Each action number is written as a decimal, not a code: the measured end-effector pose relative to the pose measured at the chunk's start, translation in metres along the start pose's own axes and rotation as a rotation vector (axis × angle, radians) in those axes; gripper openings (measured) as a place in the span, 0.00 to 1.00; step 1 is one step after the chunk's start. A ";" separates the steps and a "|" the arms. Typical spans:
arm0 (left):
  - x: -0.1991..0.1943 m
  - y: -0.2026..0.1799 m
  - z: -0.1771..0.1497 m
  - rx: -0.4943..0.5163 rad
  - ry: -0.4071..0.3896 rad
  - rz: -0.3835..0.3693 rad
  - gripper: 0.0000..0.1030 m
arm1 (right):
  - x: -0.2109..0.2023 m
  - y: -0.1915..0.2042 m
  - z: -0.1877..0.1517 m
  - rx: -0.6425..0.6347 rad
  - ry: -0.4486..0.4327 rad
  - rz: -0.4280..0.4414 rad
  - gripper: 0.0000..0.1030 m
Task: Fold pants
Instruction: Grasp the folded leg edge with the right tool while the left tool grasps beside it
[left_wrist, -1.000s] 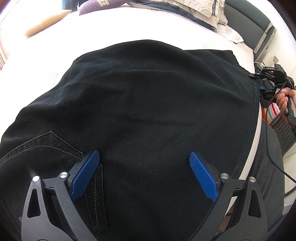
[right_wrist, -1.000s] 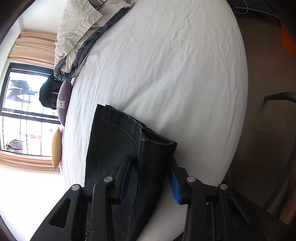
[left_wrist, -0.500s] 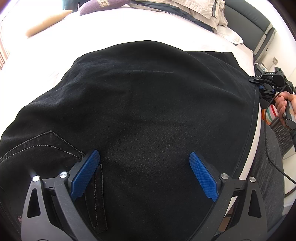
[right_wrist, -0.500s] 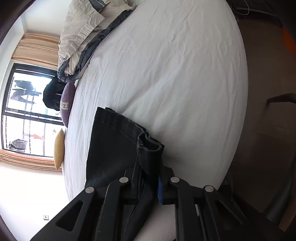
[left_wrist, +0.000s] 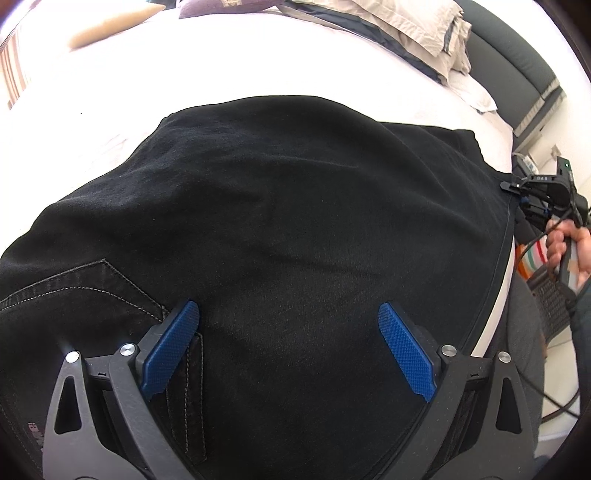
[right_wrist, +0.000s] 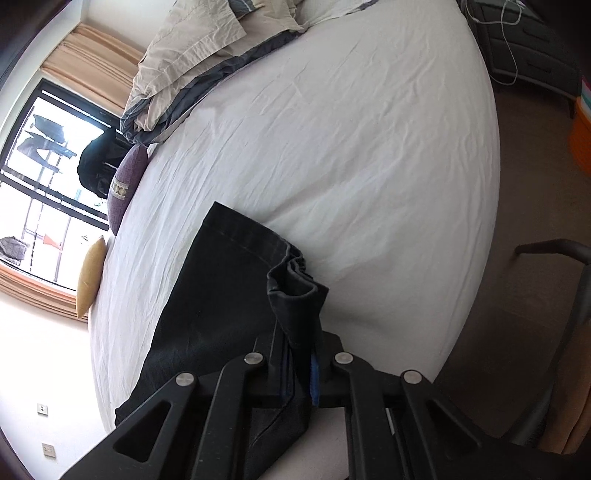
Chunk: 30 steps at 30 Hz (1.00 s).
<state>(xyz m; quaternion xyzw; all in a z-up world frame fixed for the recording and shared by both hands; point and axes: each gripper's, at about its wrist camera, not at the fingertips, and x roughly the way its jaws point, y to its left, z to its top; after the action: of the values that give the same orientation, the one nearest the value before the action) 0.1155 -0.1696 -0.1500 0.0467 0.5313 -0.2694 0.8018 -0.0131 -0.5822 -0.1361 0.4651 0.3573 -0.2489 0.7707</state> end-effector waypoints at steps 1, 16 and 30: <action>0.001 0.000 0.001 -0.004 0.000 -0.001 0.96 | -0.002 0.007 -0.001 -0.027 -0.009 -0.010 0.09; -0.020 0.050 0.006 -0.242 -0.071 -0.229 0.96 | -0.003 0.225 -0.234 -1.178 0.118 -0.017 0.09; -0.001 0.054 0.047 -0.446 0.023 -0.558 0.97 | -0.031 0.233 -0.279 -1.310 -0.087 -0.054 0.09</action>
<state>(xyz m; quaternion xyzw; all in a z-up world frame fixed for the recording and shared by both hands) 0.1798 -0.1408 -0.1406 -0.2734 0.5784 -0.3550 0.6817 0.0455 -0.2276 -0.0736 -0.1202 0.4152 -0.0177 0.9016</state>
